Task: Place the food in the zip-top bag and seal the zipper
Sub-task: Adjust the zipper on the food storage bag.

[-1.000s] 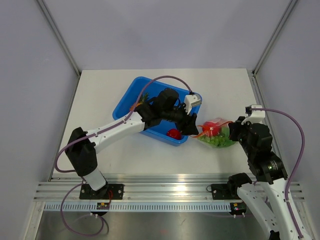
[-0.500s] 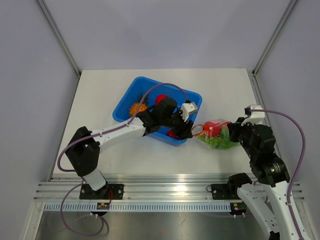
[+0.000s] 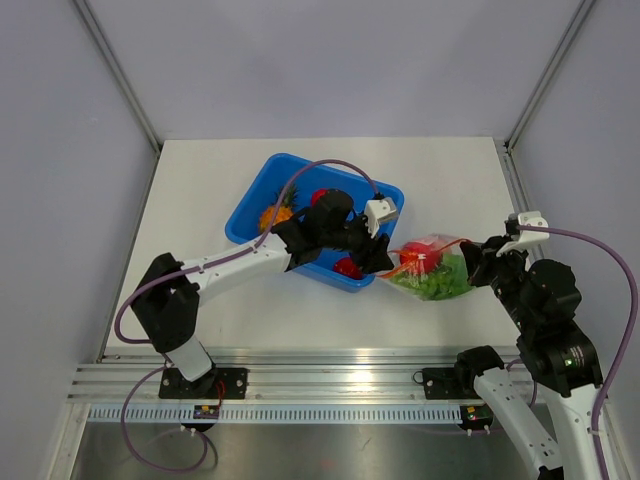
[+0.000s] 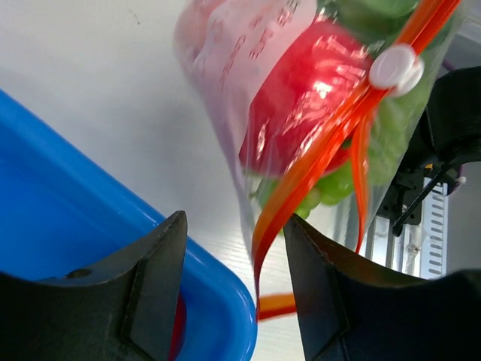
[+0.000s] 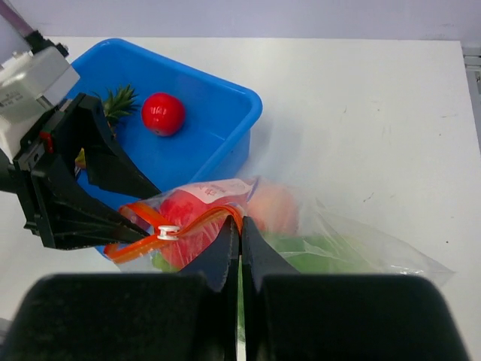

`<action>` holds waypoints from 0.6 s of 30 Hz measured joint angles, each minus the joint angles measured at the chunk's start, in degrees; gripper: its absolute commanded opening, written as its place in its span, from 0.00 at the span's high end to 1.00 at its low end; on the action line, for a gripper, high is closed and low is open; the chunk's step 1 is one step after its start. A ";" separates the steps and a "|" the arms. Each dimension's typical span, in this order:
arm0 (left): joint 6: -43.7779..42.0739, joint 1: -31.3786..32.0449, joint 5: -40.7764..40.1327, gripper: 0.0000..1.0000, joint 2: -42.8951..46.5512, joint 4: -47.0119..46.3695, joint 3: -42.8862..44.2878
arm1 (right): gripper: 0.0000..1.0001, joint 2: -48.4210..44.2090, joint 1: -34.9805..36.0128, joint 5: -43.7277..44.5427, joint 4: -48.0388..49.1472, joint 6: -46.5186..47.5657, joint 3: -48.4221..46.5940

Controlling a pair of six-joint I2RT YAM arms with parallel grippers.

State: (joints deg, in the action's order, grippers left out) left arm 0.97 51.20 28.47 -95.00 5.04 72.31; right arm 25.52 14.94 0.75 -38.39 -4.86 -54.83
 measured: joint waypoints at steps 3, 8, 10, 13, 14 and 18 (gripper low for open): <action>1.66 -0.46 2.14 0.49 0.00 -2.27 -0.02 | 1.00 -0.02 0.00 -1.05 -0.94 0.15 0.00; 3.32 -1.22 4.48 0.63 0.00 -4.33 -0.02 | 1.00 -0.04 0.00 -1.97 -1.31 0.13 -0.04; 3.96 -1.40 5.22 0.89 0.00 -4.46 -0.02 | 1.00 -0.04 0.00 -1.95 -1.33 0.13 -0.09; 4.42 -1.44 6.80 1.00 -0.63 -3.85 0.66 | 1.00 -0.02 0.00 -1.81 -1.31 0.15 -0.20; 4.52 -1.44 7.21 1.00 -1.16 -3.19 1.29 | 1.00 0.00 0.00 -1.75 -1.33 0.13 -0.22; 5.62 -1.42 8.55 1.00 -3.08 -0.52 3.82 | 0.85 0.98 0.00 0.20 -2.05 0.02 -0.57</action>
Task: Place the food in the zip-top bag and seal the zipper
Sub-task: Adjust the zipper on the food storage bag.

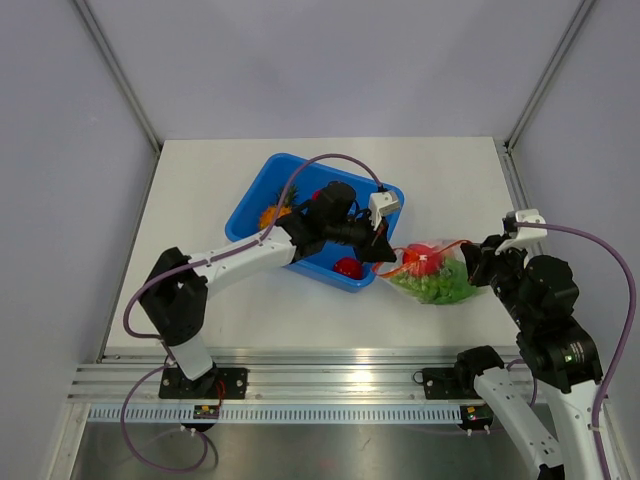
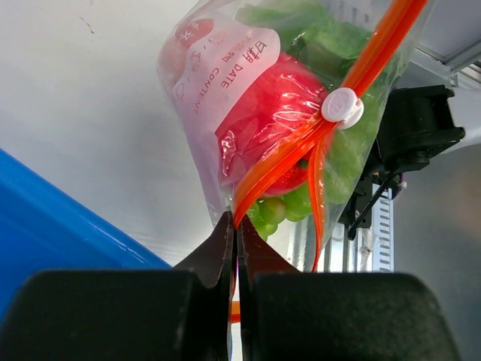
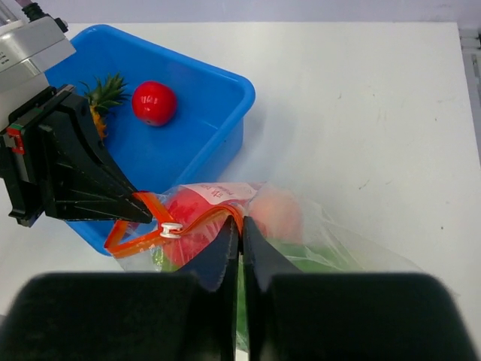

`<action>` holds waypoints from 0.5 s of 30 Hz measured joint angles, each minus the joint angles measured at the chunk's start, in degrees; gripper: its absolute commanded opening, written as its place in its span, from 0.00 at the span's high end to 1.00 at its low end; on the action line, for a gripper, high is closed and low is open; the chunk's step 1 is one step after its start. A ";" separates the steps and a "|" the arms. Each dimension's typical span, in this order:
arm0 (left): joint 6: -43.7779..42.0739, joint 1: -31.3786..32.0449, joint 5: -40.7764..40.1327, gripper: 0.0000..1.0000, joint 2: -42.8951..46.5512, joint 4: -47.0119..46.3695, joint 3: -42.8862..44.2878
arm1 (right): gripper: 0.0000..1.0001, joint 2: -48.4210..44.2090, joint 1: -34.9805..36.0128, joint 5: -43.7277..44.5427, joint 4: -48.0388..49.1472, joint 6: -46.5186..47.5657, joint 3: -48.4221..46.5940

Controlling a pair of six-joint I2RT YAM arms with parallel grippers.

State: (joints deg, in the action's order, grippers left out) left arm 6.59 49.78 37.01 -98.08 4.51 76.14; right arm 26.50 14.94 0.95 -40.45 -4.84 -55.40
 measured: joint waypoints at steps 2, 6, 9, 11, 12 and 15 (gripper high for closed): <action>1.40 0.09 0.15 1.00 -0.35 0.52 0.31 | 0.68 1.36 0.00 0.98 -1.11 -0.15 -0.90; 5.44 0.52 -0.37 1.00 -0.55 1.31 0.35 | 0.45 4.81 0.00 1.60 -2.64 0.17 -3.34; 8.63 1.42 -1.25 1.00 -0.72 1.29 0.35 | 0.40 6.56 0.00 1.46 -3.34 0.35 -4.35; 10.58 2.10 -1.70 1.00 -0.83 0.90 0.35 | 0.34 7.67 0.00 0.85 -4.50 0.37 -4.94; 11.50 2.38 -1.84 1.00 -0.98 0.66 0.35 | 0.33 8.35 0.00 0.17 -5.20 0.48 -5.22; 13.40 2.93 -2.05 1.00 -1.38 0.42 0.35 | 0.26 10.60 0.00 -2.71 -6.62 0.74 -5.90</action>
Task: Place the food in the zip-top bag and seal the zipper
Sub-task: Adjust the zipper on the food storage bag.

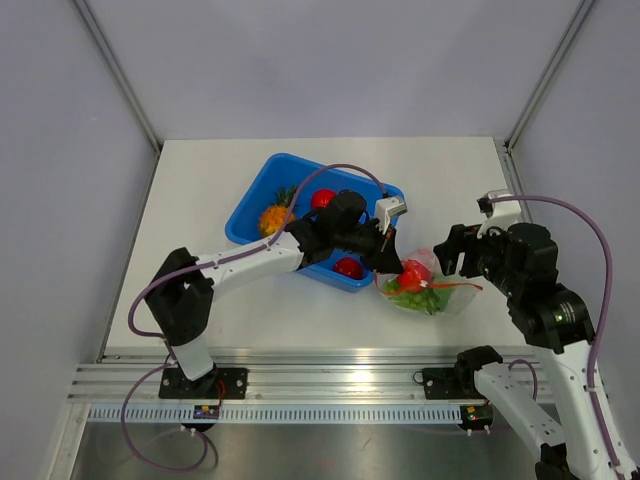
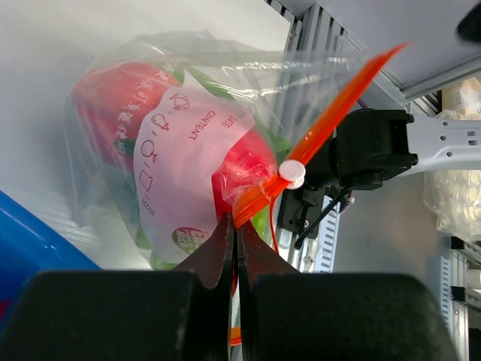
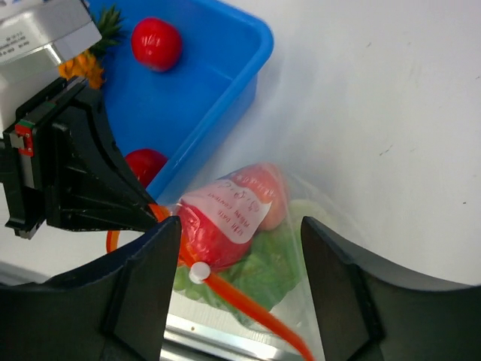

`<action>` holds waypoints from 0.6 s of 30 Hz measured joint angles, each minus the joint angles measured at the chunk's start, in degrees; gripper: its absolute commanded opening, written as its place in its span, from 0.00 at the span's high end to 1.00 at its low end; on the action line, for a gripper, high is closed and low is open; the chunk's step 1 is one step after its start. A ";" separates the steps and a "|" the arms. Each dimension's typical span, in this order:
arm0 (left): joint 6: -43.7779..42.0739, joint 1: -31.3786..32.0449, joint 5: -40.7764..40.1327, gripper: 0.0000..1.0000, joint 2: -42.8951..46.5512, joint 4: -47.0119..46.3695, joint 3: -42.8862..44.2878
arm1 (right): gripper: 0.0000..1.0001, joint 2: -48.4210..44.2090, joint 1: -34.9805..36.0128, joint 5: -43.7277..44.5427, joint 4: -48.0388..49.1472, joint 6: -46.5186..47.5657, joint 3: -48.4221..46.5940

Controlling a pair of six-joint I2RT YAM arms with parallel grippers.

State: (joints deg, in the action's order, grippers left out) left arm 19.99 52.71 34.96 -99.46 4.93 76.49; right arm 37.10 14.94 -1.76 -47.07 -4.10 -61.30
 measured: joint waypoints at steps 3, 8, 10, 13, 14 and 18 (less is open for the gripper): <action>1.31 0.24 -0.39 1.00 -0.04 0.09 0.07 | 0.24 2.58 0.00 -3.54 -1.42 0.44 -0.15; 2.82 0.24 -1.18 1.00 -0.04 0.20 0.68 | 0.23 4.35 0.00 -8.11 -2.56 0.92 0.72; 3.28 0.24 -1.36 1.00 -0.04 0.22 0.79 | 0.23 4.31 0.00 -9.27 -2.80 0.98 1.03; 4.11 0.22 -1.60 1.00 -0.04 0.72 1.09 | 0.22 4.31 0.00 -10.64 -2.78 1.33 1.03; 4.31 0.24 -1.73 1.00 -0.04 0.94 1.29 | 0.22 4.26 0.00 -11.02 -2.75 1.38 1.03; 5.03 0.24 -2.10 1.00 -0.04 1.75 2.56 | 0.21 4.61 0.00 -11.69 -2.73 1.79 1.07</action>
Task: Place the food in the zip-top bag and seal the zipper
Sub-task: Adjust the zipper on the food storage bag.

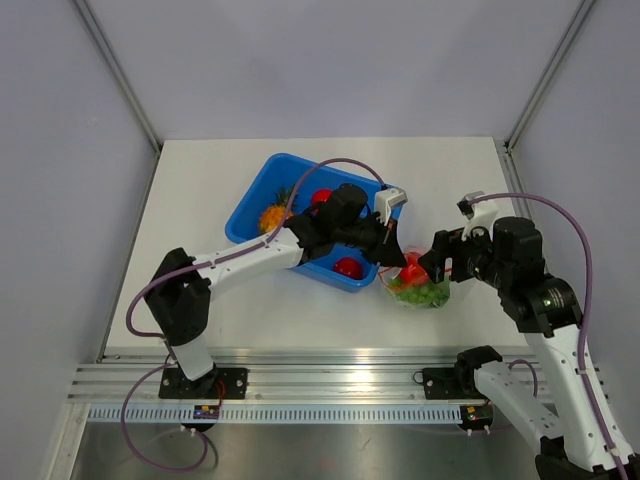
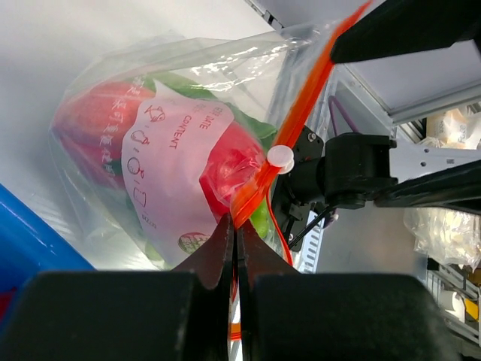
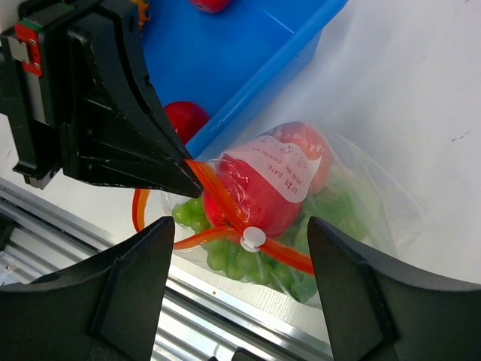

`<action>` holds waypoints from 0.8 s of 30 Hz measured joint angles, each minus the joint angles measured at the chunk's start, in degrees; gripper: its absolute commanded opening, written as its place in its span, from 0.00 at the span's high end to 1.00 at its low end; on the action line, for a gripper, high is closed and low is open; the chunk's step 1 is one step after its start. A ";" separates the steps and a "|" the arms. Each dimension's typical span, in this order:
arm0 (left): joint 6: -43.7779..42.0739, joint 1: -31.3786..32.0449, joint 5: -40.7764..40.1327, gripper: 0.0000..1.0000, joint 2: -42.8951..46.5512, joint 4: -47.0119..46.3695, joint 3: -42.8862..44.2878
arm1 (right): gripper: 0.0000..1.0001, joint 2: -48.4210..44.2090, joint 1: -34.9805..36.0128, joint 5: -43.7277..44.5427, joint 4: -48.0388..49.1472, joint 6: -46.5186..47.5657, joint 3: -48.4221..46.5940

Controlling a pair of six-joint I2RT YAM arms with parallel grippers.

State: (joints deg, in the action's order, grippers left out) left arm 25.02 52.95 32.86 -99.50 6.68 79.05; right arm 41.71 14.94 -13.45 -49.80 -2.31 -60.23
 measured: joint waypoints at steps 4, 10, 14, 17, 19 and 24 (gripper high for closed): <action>0.59 -0.02 -0.35 1.00 0.00 1.18 2.21 | 0.22 0.94 0.00 -0.42 0.42 0.15 0.81; 1.66 0.00 -0.55 1.00 -0.52 1.40 4.94 | 0.22 3.37 0.00 -1.22 1.70 0.15 1.84; 2.29 0.00 -0.52 1.00 -1.01 1.42 4.96 | 0.22 4.76 0.00 -1.20 2.43 0.15 2.29; 2.49 -0.02 -0.52 1.00 -1.07 1.42 4.96 | 0.22 5.31 0.02 -1.05 2.60 0.15 2.43; 2.51 -0.02 -0.52 1.00 -1.07 1.42 4.98 | 0.22 5.66 0.11 -0.66 2.84 0.17 2.60; 2.69 -0.15 -0.52 1.00 -1.18 1.66 4.98 | 0.22 6.80 1.42 1.62 3.06 0.44 2.93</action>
State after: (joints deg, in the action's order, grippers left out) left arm 27.70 52.80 32.34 -100.68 8.34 84.03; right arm 48.51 16.36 -11.84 -46.74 -1.87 -57.30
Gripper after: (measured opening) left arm 0.005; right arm 0.781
